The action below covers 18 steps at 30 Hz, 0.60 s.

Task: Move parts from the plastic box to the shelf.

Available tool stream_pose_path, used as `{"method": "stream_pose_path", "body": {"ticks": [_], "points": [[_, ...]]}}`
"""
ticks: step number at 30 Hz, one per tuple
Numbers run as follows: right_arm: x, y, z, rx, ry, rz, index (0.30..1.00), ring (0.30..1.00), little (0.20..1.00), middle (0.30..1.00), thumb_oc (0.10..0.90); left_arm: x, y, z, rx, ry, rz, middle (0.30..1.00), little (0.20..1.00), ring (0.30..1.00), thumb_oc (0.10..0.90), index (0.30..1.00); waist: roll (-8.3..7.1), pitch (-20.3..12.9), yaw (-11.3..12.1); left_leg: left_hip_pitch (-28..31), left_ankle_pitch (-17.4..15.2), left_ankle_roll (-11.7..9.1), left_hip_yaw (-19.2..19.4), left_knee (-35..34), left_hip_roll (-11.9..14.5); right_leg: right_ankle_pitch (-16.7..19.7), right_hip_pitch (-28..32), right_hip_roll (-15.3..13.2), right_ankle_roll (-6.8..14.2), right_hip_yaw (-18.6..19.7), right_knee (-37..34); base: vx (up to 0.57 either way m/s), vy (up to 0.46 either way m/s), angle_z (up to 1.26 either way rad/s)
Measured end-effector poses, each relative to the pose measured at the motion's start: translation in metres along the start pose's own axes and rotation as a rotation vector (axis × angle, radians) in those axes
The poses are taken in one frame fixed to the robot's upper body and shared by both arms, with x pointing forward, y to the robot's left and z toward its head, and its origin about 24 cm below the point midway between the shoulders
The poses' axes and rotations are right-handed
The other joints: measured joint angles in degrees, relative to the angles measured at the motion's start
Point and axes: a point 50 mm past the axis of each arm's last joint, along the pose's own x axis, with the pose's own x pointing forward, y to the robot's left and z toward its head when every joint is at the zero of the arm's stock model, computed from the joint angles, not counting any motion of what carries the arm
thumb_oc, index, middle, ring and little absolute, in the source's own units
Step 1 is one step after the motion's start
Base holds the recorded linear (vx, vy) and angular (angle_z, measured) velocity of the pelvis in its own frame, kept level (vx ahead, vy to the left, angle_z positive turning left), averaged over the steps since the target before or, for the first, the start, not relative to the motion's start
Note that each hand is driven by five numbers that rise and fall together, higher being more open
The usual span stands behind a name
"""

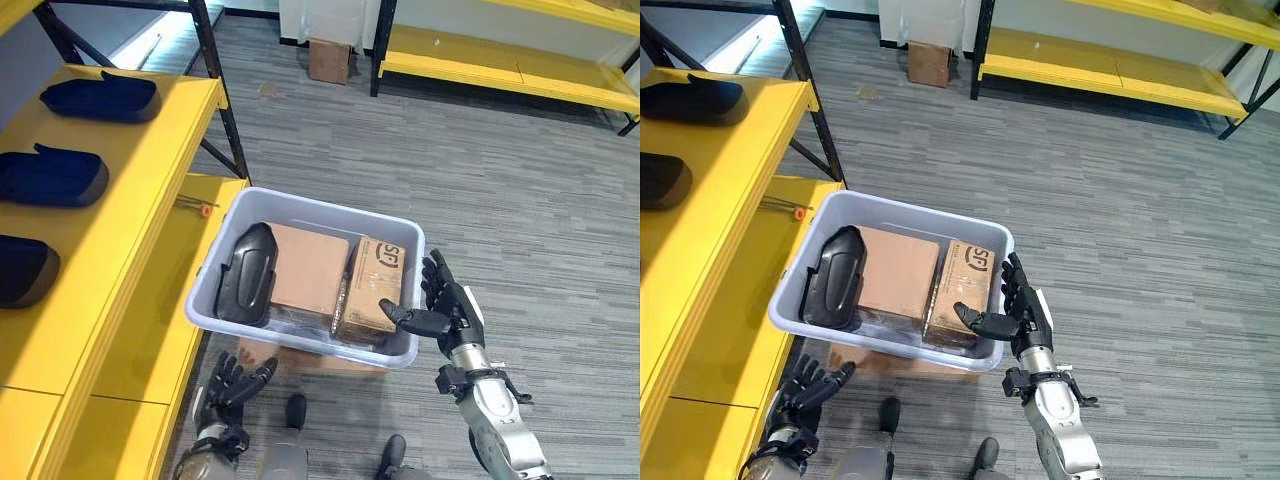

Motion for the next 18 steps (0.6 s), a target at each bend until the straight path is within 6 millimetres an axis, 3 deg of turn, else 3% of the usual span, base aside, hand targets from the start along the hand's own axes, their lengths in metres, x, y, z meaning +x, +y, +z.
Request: {"method": "stream_pose_path", "body": {"ticks": [7, 10, 14, 15, 18], "points": [[0.009, -0.013, 0.016, -0.094, -0.047, -0.006, 1.0, 1.0, 1.0, 1.0, 0.9, 0.001, -0.019, 0.005, -0.04, -0.032, -0.07, 1.0, 1.0, 1.0, 0.9, 1.0, 1.18, -0.3, -0.1, -0.1, 2.3, -1.6, -0.4, -1.3, 1.2, 0.2, 0.3, 1.7, -0.8, -0.6, -1.9, 0.03, -0.047, 0.0], [0.034, -0.015, 0.045, -0.331, -0.125, 0.058, 1.0, 1.0, 1.0, 1.0, 0.9, 0.003, -0.025, 0.011, -0.043, -0.056, -0.104, 1.0, 1.0, 1.0, 0.9, 1.0, 1.29, -0.4, 0.7, -0.4, 2.4, -1.8, -1.0, -1.3, 1.0, 0.0, 0.6, 1.8, -0.7, -1.5, -1.9, 0.01, -0.03, 0.12], [0.068, -0.006, 0.088, -0.497, -0.284, 0.078, 1.0, 1.0, 1.0, 1.0, 0.9, 0.004, -0.028, 0.017, -0.034, -0.074, -0.134, 1.0, 1.0, 1.0, 0.9, 1.0, 1.25, -0.5, 3.2, -0.8, 2.6, -2.0, -3.2, -1.3, 0.9, -0.8, 1.5, 2.1, -0.5, -3.2, -1.9, -0.02, -0.061, 0.27], [0.08, 0.002, 0.104, -0.595, -0.333, 0.11, 1.0, 1.0, 1.0, 1.0, 0.9, 0.004, -0.028, 0.02, -0.026, -0.082, -0.144, 1.0, 1.0, 1.0, 0.9, 1.0, 1.24, -0.4, 4.4, -1.6, 2.9, -2.5, -4.5, -1.3, 1.0, -1.0, 1.4, 2.5, -0.7, -4.5, -1.9, -0.06, -0.144, 0.49], [0.092, 0.006, 0.132, -0.864, -0.425, 0.13, 1.0, 1.0, 1.0, 1.0, 0.9, 0.004, -0.035, 0.028, 0.018, -0.097, -0.21, 1.0, 1.0, 1.0, 0.9, 1.0, 1.42, -0.2, 9.4, -5.8, 3.5, -3.2, -9.3, 1.1, 0.0, -2.1, 1.5, 3.9, -0.5, -9.4, -1.8, -0.02, -0.086, 0.89]]}}
